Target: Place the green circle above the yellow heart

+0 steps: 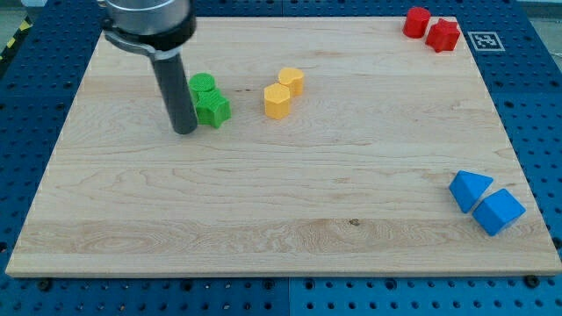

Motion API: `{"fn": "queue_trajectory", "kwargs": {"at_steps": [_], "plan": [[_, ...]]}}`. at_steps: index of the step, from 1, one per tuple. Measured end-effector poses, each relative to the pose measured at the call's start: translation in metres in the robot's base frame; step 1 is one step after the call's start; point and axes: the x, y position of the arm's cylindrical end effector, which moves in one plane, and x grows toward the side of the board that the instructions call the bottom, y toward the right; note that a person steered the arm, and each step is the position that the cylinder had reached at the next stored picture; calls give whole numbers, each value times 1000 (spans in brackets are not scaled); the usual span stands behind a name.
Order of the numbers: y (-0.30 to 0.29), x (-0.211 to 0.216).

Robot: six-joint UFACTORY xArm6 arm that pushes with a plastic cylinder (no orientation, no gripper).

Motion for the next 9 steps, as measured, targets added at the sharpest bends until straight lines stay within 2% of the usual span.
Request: {"fn": "queue_trajectory", "kwargs": {"at_steps": [2,6,8,9], "plan": [[-3,-39],[26,-48],[36,-83],[53,-86]]}}
